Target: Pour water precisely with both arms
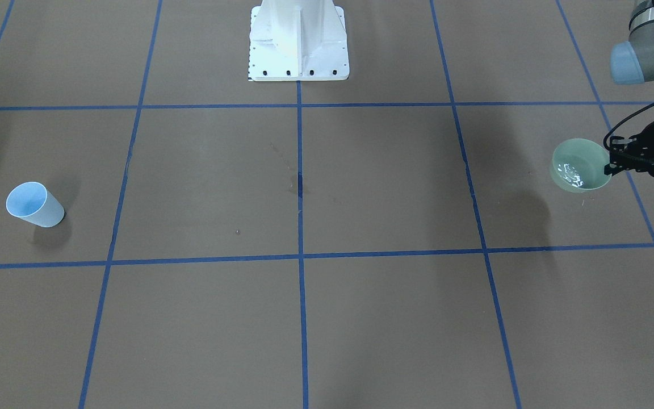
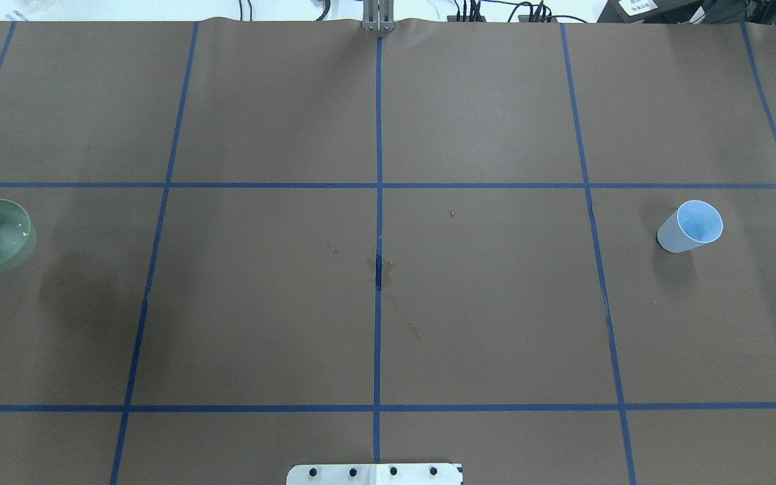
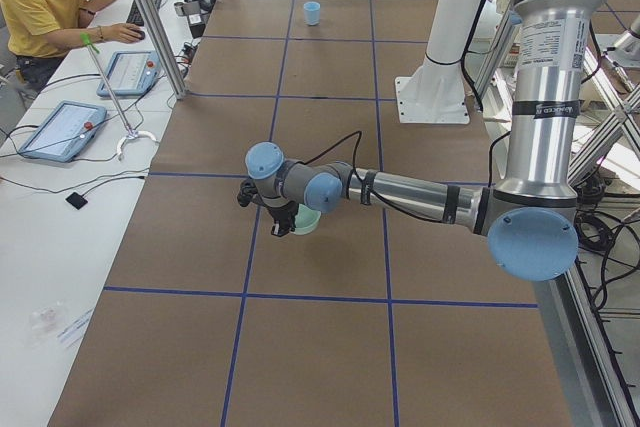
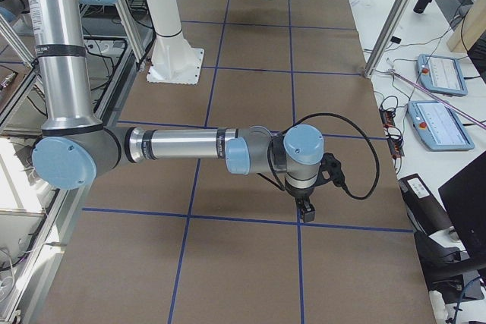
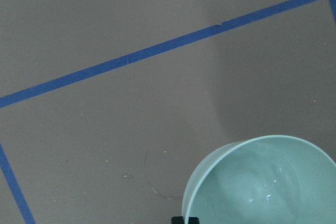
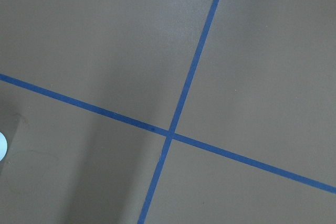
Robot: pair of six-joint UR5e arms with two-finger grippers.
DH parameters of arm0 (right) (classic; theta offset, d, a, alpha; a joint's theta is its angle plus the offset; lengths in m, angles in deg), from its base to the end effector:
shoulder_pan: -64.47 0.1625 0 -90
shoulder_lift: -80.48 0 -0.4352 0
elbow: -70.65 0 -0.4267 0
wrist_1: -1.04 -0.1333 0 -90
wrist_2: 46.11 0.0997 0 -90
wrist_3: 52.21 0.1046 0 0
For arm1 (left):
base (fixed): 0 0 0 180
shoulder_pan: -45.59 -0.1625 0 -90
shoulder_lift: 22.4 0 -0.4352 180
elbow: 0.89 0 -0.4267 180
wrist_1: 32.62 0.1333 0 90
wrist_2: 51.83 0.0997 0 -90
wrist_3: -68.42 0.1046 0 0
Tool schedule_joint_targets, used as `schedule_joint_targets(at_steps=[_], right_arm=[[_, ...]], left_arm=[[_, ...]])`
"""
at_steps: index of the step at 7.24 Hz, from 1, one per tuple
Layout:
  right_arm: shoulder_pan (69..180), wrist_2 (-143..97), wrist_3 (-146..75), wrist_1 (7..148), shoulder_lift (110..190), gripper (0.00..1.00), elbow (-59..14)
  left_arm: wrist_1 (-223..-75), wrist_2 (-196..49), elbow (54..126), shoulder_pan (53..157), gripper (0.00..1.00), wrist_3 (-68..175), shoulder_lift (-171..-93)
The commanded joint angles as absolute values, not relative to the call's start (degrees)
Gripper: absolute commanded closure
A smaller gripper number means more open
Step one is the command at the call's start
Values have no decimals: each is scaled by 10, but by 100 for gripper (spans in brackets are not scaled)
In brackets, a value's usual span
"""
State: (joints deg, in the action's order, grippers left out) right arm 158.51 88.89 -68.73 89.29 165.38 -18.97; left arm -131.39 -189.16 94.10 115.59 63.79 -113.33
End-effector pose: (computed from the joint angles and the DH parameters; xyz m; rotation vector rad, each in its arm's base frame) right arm 0.0994 -0.5657 0.6231 0.2460 -0.7549 -0.2506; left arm 0.1337 -0.5323 0.5969 0.0612 0.8586 0.3575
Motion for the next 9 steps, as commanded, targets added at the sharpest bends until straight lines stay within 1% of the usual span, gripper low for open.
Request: schedule_joint_targets(at_steps=[1, 2, 4, 5, 9], right_arm=[[1585, 889, -687, 893, 1654, 0, -190], [1585, 888, -687, 893, 1653, 0, -190], [1585, 888, -687, 893, 1653, 0, -190], [1585, 888, -687, 893, 1653, 0, -192], [1585, 889, -686, 895, 1653, 0, -198]], left_arm=[[-1314, -1902, 920, 1156, 100, 627, -1140], [-1321, -1902, 917, 1155, 100, 602, -1145], [-1411, -1902, 857, 1154, 100, 567, -1155], [-1462, -1902, 844, 1153, 100, 512, -1157], [-1507, -1929, 849, 1142, 100, 442, -1157]])
